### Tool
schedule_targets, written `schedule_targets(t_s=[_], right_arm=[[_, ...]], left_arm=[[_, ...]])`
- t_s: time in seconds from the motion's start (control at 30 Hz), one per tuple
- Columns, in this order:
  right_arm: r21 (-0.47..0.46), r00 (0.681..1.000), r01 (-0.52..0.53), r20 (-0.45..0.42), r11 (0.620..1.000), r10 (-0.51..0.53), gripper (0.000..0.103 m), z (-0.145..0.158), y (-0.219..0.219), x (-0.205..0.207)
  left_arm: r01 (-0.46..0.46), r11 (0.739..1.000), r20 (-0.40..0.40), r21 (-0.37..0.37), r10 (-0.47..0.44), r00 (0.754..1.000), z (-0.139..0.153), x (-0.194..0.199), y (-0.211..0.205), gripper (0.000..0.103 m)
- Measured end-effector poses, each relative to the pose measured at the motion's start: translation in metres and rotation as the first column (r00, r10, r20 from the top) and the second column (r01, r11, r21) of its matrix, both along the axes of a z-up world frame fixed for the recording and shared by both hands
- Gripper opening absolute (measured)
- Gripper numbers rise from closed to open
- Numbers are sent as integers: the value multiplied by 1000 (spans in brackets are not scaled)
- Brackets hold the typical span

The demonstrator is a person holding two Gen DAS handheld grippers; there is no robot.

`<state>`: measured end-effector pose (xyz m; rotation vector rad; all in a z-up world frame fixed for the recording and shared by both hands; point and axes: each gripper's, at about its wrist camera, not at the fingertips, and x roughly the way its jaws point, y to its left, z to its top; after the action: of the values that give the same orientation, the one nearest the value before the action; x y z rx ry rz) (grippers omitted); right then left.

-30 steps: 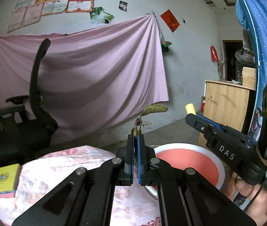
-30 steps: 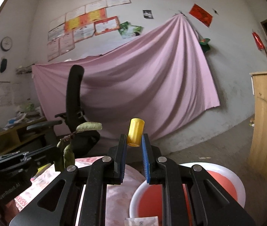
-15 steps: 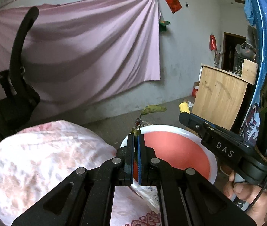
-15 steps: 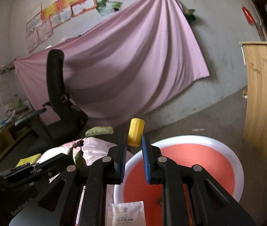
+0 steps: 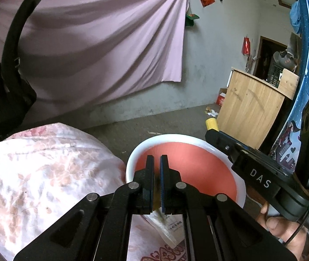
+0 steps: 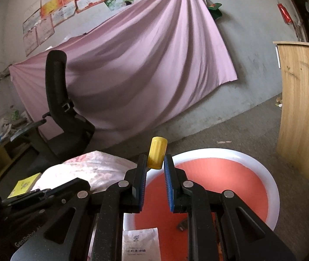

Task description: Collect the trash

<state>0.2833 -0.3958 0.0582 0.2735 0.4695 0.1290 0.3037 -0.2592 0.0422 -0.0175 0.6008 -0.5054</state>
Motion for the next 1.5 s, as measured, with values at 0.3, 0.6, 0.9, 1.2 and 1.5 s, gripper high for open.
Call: schedule_targets(t_s=[0.3, 0.6, 0.9, 1.2, 1.5], right_arm=[[-3, 1000, 2, -10, 1000, -2, 15, 0, -3, 1], [-10, 1000, 7, 10, 1000, -7, 15, 0, -3, 0], [-30, 998, 15, 54, 999, -14, 30, 5, 4, -7], [-64, 994, -7, 106, 998, 14, 48, 16, 29, -19], [-61, 980, -3, 198, 998, 15, 84, 28, 60, -44]], left_arm=[[-25, 1000, -3, -13, 25, 1000, 4, -1, 9, 3], [-83, 996, 29, -45, 84, 996, 10, -8, 29, 15], [-168, 983, 76, -70, 173, 982, 19, -17, 53, 34], [-294, 952, 105, -81, 302, 948, 27, -42, 100, 54], [-361, 924, 140, -126, 377, 916, 37, -88, 153, 88]])
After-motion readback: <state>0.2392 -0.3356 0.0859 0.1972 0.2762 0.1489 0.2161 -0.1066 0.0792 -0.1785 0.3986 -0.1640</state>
